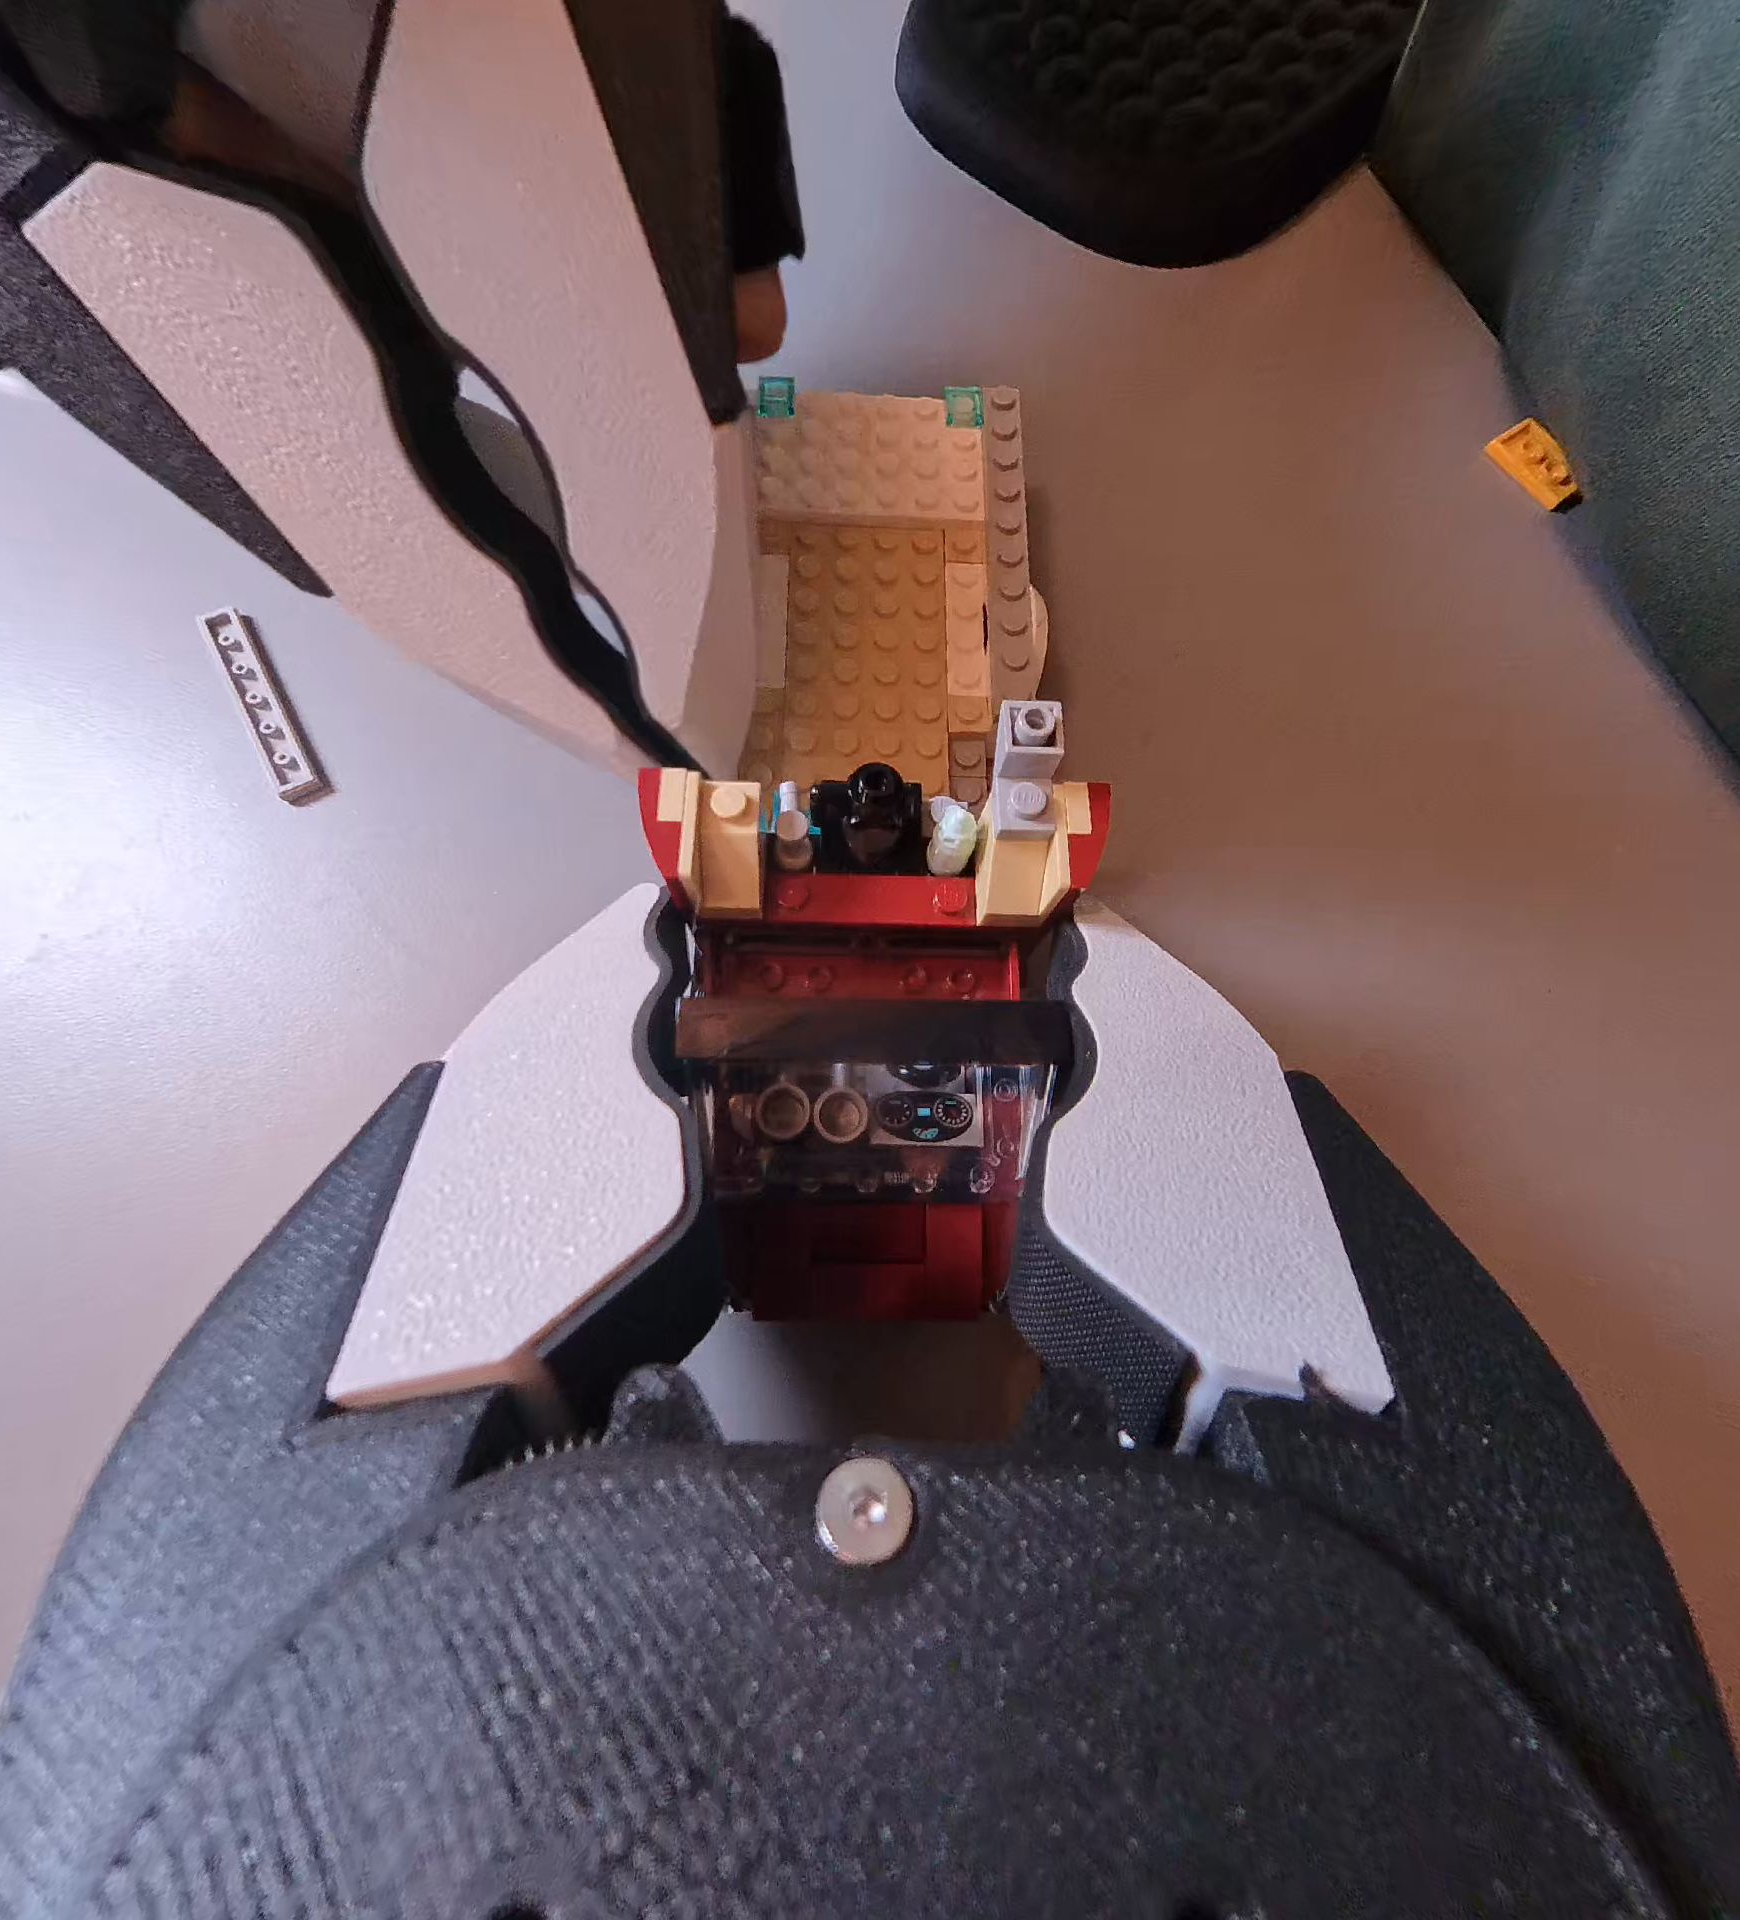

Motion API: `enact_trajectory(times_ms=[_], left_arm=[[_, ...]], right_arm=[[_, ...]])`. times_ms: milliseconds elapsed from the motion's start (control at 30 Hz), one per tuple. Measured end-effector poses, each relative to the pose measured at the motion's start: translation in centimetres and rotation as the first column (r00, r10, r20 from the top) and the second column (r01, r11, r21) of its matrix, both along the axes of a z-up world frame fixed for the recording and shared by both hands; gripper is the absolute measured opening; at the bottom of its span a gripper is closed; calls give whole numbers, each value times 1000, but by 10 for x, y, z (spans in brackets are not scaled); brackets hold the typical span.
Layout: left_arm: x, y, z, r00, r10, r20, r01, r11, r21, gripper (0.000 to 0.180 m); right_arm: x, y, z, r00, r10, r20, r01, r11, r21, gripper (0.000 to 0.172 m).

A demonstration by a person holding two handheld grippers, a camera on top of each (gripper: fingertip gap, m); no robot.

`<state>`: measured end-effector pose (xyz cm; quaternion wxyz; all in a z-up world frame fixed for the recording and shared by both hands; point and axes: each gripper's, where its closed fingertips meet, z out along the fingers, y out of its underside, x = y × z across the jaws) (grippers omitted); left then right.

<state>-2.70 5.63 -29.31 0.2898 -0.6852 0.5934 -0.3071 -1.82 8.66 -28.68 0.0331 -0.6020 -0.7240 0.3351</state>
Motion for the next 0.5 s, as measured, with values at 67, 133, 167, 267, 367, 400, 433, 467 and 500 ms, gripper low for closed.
enact_trajectory(times_ms=[67,133,167,267,367,400,433,467,500], left_arm=[[0,0,0,1000,-2,1,2,1000,1,69],[0,0,0,1000,-2,-1,2,1000,3,69],[0,0,0,1000,-2,-1,2,1000,3,69],[0,0,0,1000,-2,-2,2,1000,4,69],[0,0,0,1000,-5,-1,5,1000,7,69],[0,0,0,1000,-6,1,6,1000,7,69],[0,0,0,1000,-6,2,6,1000,7,69],[0,0,0,1000,-7,3,7,1000,7,69],[0,0,0,1000,-9,3,9,1000,7,69]], right_arm=[[1,-2,0,1000,11,3,-11,1000,-1,4],[1,-3,-1,1000,28,7,-28,1000,5,2],[1,-3,-1,999,36,13,-36,999,14,1],[2,-3,-3,997,57,42,-59,998,35,0],[2,-3,-3,997,60,58,-62,997,39,0],[2,-2,-3,996,60,59,-63,997,52,0],[2,-2,-3,996,61,60,-65,995,70,0],[2,-2,-4,996,63,59,-68,994,89,0],[2,-2,-4,996,64,58,-70,992,103,1]])
